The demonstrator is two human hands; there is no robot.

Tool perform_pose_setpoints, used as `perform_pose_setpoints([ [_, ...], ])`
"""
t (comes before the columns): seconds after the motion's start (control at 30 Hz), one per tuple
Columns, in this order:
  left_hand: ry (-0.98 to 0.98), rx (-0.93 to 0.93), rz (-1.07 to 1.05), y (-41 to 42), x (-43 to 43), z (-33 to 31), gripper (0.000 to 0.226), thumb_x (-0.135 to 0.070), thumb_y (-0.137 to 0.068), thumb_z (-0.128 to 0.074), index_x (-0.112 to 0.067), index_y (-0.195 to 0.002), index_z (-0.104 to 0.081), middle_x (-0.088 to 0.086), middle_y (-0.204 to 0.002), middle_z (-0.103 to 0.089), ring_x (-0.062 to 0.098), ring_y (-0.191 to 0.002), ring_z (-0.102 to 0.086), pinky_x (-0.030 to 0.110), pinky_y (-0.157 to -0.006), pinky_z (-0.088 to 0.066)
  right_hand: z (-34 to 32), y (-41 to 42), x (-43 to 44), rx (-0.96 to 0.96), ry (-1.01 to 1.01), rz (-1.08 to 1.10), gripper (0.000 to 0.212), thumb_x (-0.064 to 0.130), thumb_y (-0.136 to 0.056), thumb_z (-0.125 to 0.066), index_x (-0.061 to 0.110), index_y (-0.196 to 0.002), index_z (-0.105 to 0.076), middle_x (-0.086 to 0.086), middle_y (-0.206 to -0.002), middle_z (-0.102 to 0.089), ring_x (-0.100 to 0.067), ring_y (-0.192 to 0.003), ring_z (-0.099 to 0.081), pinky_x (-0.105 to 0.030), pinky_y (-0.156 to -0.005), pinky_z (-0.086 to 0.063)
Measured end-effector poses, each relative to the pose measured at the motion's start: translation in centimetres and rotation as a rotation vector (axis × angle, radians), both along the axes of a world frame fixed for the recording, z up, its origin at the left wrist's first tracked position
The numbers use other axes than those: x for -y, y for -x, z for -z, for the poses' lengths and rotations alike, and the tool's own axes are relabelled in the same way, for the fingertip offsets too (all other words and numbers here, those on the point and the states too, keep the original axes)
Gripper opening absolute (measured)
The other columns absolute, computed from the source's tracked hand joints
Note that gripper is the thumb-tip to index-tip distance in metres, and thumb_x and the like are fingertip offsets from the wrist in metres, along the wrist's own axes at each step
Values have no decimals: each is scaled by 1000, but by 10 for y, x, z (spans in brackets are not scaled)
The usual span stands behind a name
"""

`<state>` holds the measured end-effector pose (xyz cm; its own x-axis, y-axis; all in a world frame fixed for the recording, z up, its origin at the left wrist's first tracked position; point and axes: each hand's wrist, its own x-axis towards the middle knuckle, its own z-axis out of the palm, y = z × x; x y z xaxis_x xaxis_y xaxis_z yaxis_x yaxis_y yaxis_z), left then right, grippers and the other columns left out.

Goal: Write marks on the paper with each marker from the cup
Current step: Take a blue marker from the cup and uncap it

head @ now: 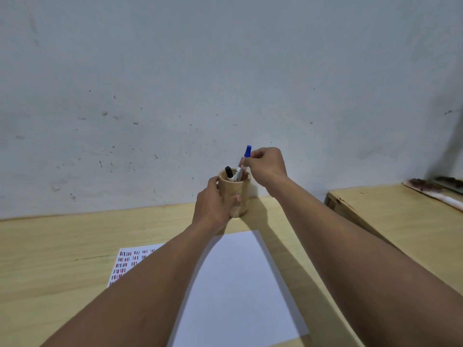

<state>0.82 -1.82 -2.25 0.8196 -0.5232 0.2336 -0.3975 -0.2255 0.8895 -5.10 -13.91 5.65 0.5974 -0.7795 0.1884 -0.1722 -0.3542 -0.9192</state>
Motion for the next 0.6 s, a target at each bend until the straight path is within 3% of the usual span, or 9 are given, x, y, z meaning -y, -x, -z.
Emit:
perform_pose_setpoints([
  [0.1,-45,-2,-17,5,-4,-6,76,-27,-83,-77,-17,-148,-37,8,-135,-59,25,-114,-59,30,-87,-46,-16,9,-5,68,40,0,6,11,-89,-72,9,-84,-70,6,-75,-65,-5,-68,-59,-23,-62,-43],
  [0.2,-78,1,-50,10,-13,-17,87,-30,-85,-76,-16,-155,-26,11,-146,-50,28,-130,-51,32,-94,-43,-34,20,-14,110,119,-1,6,15,-92,-70,10,-95,-69,8,-80,-63,-5,-70,-57,-24,-64,-43],
  [0.33,-44,49,-105,20,-36,-41,73,-11,-90,-65,-16,-154,-30,11,-147,-48,26,-135,-46,35,-104,-42,-56,36,-36,116,229,-20,11,21,-96,-65,15,-105,-62,12,-84,-61,-2,-70,-58,-22,-58,-42],
  [0.47,35,108,-161,33,-65,-70,68,12,-86,-43,-16,-148,-42,7,-146,-51,22,-133,-48,33,-103,-45,-63,50,-63,93,275,-76,14,21,-97,-62,17,-110,-61,11,-84,-63,-2,-72,-60,-23,-60,-44],
  [0.6,139,145,-185,44,-93,-96,49,0,-94,-41,-18,-138,-56,3,-131,-62,14,-115,-57,21,-90,-41,-57,64,-92,46,330,-137,22,22,-97,-62,16,-118,-65,10,-89,-63,-5,-72,-62,-21,-59,-45],
])
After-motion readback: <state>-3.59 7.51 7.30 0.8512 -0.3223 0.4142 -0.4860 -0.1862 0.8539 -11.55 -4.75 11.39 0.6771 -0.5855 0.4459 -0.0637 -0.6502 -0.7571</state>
